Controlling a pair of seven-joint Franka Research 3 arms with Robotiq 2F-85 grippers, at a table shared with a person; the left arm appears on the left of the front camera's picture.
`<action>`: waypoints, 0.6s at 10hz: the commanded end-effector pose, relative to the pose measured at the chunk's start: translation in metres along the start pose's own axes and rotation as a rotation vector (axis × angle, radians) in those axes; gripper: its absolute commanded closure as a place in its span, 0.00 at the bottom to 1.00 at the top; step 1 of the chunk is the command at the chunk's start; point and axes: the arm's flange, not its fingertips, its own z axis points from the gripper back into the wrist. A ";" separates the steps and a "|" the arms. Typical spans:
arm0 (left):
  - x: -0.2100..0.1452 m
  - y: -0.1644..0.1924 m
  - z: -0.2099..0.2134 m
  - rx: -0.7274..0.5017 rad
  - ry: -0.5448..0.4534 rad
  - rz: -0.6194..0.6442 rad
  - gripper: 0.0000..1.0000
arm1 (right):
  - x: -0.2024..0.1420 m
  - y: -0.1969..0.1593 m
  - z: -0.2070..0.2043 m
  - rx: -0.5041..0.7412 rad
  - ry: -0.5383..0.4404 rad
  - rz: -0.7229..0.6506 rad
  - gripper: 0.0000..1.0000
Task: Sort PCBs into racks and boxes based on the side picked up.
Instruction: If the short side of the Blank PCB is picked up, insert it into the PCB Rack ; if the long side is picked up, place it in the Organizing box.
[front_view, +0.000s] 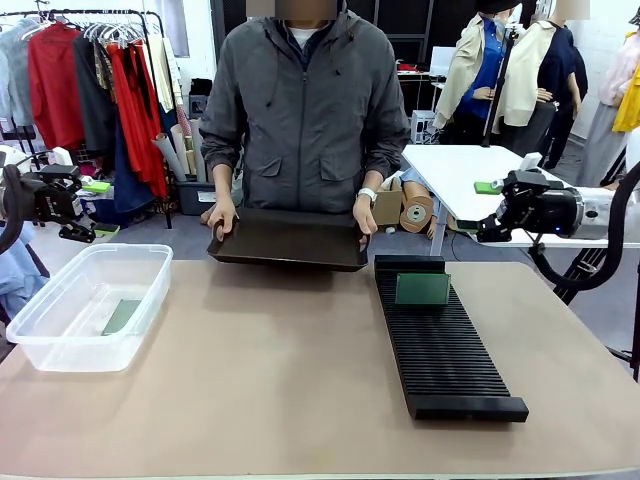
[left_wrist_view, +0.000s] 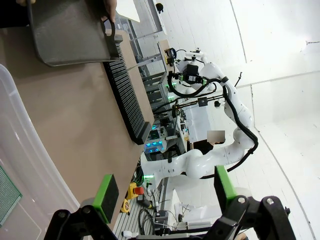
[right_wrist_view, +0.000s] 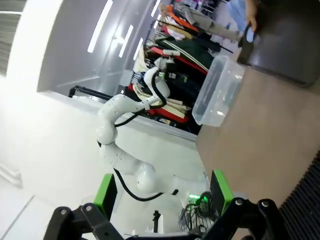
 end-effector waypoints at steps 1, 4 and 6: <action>-0.001 -0.002 0.001 -0.007 0.005 -0.001 0.00 | -0.002 0.005 -0.004 -0.033 0.036 -0.031 0.00; -0.001 -0.002 0.001 -0.007 0.005 -0.001 0.00 | -0.002 0.000 -0.002 -0.014 0.024 -0.005 0.00; -0.001 -0.002 0.001 -0.007 0.005 -0.001 0.00 | -0.002 0.000 -0.002 -0.014 0.024 -0.005 0.00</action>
